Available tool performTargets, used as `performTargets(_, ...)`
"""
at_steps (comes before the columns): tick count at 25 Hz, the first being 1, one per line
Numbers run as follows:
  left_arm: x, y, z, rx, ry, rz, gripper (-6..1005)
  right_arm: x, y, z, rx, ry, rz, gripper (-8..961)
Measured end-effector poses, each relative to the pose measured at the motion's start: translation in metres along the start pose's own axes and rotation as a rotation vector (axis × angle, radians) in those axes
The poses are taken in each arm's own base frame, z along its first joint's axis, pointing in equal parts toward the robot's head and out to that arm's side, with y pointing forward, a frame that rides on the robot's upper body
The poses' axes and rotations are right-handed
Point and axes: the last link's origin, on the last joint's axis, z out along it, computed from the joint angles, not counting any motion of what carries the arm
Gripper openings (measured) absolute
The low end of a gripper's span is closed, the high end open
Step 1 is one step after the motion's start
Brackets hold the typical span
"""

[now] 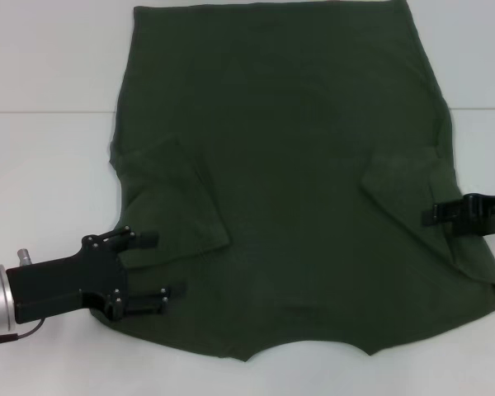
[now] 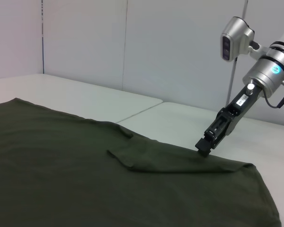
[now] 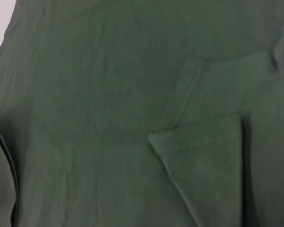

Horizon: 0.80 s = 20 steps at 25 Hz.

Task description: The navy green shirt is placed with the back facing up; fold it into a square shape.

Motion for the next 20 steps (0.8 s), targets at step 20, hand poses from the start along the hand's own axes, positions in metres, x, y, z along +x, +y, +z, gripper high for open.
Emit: performTargets(20,-0.0005,-0.0008,-0.0008,0.005,-0.003,0.000,904,0.0010,0.0072,0.0096,0.008,0.022,-0.018,724)
